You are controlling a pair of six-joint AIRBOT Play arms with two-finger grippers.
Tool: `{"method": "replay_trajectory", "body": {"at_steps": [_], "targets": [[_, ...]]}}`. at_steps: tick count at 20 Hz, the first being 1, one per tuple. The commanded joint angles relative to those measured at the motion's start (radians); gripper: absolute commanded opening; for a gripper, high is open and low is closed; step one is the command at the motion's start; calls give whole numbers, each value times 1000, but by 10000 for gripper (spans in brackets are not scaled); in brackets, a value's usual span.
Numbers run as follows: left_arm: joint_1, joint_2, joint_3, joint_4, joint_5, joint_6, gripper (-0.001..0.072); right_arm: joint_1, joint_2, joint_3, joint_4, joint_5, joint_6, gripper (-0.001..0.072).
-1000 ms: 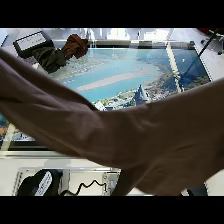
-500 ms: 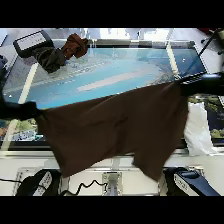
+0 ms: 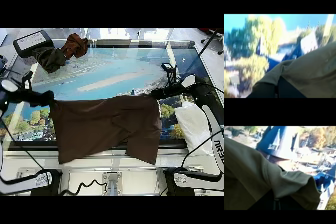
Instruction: Fold the shirts.
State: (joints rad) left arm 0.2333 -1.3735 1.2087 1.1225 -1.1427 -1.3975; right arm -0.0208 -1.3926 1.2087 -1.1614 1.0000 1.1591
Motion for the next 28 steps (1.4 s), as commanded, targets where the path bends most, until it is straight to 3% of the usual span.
{"method": "replay_trajectory", "body": {"at_steps": [1, 4, 8, 9, 10, 11, 14, 16, 19, 22, 25, 28], "targets": [[-19, -234, 280, -14, -39, -78, 9, -71, -82, 80, 16, -72, -8, 34], [-25, -334, 415, 22, -92, -142, 8, -143, -172, 222, 116, -22, -5, 34], [-25, -389, 480, 24, -104, -146, 12, -184, -271, 317, 229, -16, 13, 50], [-25, -391, 481, 13, -92, -142, 85, -183, -277, 323, 231, -34, 11, 162], [-25, -391, 483, -26, -76, -123, 426, -181, -277, 323, 234, -48, 11, 267], [-22, -391, 490, -77, -66, -96, 569, -181, -277, 323, 235, -52, 11, 278], [-22, -391, 535, -217, -36, -70, 570, -182, -277, 323, 232, -39, 10, 347], [-22, -391, 579, -229, -77, -66, 571, -182, -277, 323, 218, 21, -5, 348], [-22, -391, 609, -122, -272, -45, 568, -184, -276, 323, 75, 148, 46, 348], [-22, -391, 607, 132, -550, -63, 568, -185, -276, 321, -106, 298, 99, 348], [-16, -377, 531, 175, -581, -105, 568, -193, -276, 319, -174, 419, 101, 348], [-16, -331, 329, 141, -557, -42, 568, -251, -256, 266, -177, 484, 105, 348]]}}
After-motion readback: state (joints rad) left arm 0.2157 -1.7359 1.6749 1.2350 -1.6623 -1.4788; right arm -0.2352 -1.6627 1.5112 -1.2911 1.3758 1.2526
